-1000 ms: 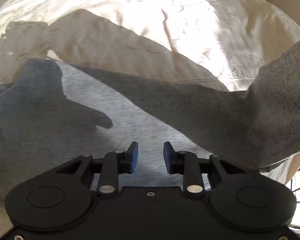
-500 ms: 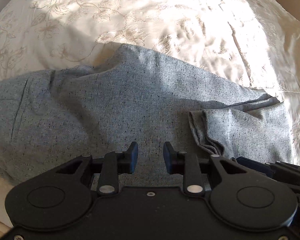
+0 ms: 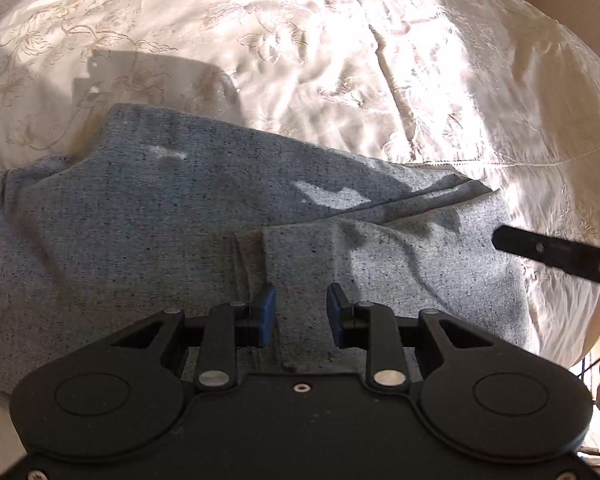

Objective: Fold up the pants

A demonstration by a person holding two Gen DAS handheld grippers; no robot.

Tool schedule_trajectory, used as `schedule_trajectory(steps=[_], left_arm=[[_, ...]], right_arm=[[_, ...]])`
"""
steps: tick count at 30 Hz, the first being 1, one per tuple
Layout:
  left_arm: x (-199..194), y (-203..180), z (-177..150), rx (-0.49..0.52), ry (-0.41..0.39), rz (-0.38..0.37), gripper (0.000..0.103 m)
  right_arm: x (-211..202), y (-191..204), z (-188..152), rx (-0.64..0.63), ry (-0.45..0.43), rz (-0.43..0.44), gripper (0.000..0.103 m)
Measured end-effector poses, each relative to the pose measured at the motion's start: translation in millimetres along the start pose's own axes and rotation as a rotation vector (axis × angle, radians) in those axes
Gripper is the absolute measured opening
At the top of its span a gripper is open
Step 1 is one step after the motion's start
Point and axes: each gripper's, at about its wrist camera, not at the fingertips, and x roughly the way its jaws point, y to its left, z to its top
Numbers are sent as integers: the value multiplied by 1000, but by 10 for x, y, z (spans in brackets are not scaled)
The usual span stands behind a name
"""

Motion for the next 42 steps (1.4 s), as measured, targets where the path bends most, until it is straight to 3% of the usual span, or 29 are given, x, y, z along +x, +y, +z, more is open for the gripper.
schedule_trajectory(steps=[4, 6, 8, 11, 14, 16, 17, 20, 24, 27, 31, 36, 42], left_arm=[[96, -157, -80, 15, 25, 19, 37], [149, -236, -142, 28, 42, 26, 37], [215, -310, -233, 54, 76, 42, 37], [316, -375, -392, 109, 109, 103, 39], [250, -366, -444, 92, 90, 141, 40], [84, -341, -403, 45, 16, 153, 39], [-9, -321, -366, 21, -29, 150, 39], [-55, -320, -172, -21, -89, 152, 44], [203, -334, 108, -55, -97, 176, 45], [552, -276, 255, -84, -21, 226, 45], [706, -353, 312, 5, 0, 287, 48], [355, -392, 250, 29, -88, 301, 49], [-122, 279, -64, -142, -121, 301, 49]], right_arm=[[301, -163, 279, -18, 45, 26, 34], [537, -310, 404, -28, 70, -86, 32], [716, -502, 490, -5, 102, -127, 23], [778, -708, 572, 59, 111, -73, 23], [751, -711, 576, 0, 128, -52, 23], [613, -660, 544, -32, 126, -48, 27], [543, -637, 536, -45, 117, -46, 34], [246, -536, 442, -100, 81, -12, 36], [-7, -369, 160, -203, 101, 50, 36], [-7, -275, -96, -266, 152, 70, 36], [99, -262, -370, -324, 205, 37, 36], [164, -253, -434, -313, 229, 10, 36], [157, -243, -401, -273, 223, -20, 34]])
